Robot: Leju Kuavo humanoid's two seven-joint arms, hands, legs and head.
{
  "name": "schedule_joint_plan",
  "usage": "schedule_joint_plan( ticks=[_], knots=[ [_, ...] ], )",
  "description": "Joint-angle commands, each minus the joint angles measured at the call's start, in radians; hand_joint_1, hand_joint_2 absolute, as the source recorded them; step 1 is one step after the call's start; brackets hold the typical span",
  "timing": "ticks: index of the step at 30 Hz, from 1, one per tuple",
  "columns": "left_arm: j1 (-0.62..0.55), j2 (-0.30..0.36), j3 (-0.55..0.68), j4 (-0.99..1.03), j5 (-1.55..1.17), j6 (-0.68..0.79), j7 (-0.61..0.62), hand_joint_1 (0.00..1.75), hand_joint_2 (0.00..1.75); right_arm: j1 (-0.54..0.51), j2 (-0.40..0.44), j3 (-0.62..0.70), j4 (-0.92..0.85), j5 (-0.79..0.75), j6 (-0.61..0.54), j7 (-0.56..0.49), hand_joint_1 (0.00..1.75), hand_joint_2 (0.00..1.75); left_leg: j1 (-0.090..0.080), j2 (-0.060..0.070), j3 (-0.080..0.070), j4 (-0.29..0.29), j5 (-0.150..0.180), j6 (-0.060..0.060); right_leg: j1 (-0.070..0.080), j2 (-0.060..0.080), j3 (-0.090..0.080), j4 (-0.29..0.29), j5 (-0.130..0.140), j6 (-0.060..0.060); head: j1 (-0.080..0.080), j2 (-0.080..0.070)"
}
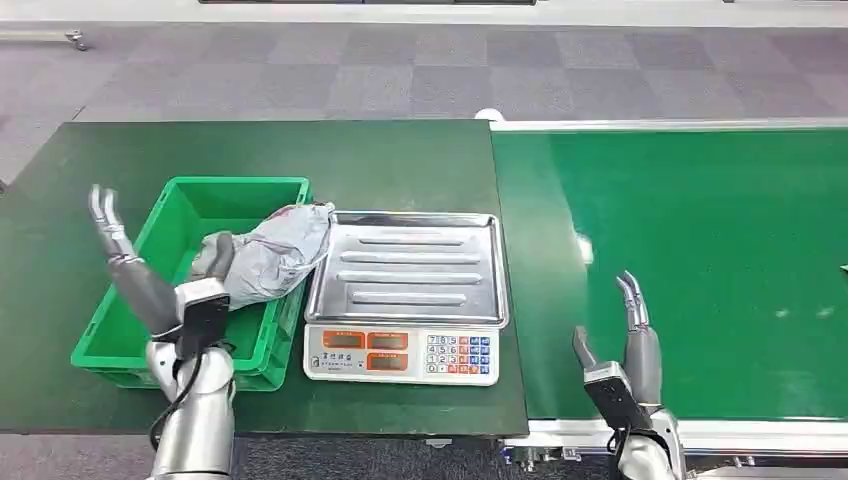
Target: Moved the parcel from conveyor to table for the left to box.
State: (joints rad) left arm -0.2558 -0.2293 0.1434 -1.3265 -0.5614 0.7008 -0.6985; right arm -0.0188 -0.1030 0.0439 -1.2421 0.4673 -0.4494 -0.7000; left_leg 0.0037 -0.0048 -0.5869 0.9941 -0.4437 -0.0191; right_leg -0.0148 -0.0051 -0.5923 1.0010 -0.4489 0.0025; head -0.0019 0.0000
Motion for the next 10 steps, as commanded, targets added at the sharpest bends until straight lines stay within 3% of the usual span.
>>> schedule_joint_plan(
  ticks=[1,3,4,6,8,10],
  knots=[
    [-0.025,0.171,-0.347,0.085,0.449,-0.385,0.037,0.0,1.75,-0.086,-0.073,0.1,0.081,-0.112,-0.014,0.002,0.0,1.75,0.0,-0.002,0.001,-0.002,0.001,0.001,0.0,-0.003,0.002,-0.002,0.0,0.0,0.0,0.0],
    [-0.037,0.187,-0.373,0.122,0.502,-0.555,0.032,0.0,1.75,-0.13,-0.083,0.125,0.11,-0.128,0.001,0.002,0.0,1.75,0.0,-0.002,0.0,-0.001,0.001,0.001,0.0,-0.002,0.001,-0.002,0.0,0.0,0.0,0.0],
    [-0.049,0.181,-0.379,0.184,0.593,-0.768,0.017,0.0,1.75,-0.169,-0.083,0.144,0.149,-0.149,0.029,0.002,0.0,1.75,0.0,0.001,-0.001,0.0,0.0,0.001,0.0,0.0,0.0,-0.001,0.0,0.001,0.0,0.0],
    [-0.053,0.169,-0.371,0.212,0.602,-0.787,0.0,0.0,1.75,-0.19,-0.079,0.147,0.17,-0.156,0.037,0.002,0.0,1.75,0.0,0.004,0.0,-0.001,0.0,0.002,0.0,0.002,0.001,-0.002,0.002,0.001,0.0,0.0],
    [-0.081,0.174,-0.399,0.291,0.647,-0.989,0.0,0.0,1.75,-0.203,-0.079,0.153,0.184,-0.198,0.069,0.002,0.0,1.75,0.0,0.004,0.001,-0.001,0.0,0.002,0.0,0.003,0.001,-0.002,0.002,0.001,0.0,0.0],
    [-0.085,0.183,-0.412,0.289,0.642,-1.066,0.0,0.0,1.75,-0.207,-0.08,0.159,0.181,-0.21,0.086,0.002,0.0,1.75,0.0,0.005,0.002,0.0,0.0,0.001,-0.001,0.005,0.001,-0.002,0.002,0.001,0.0,0.0]
  ],
)
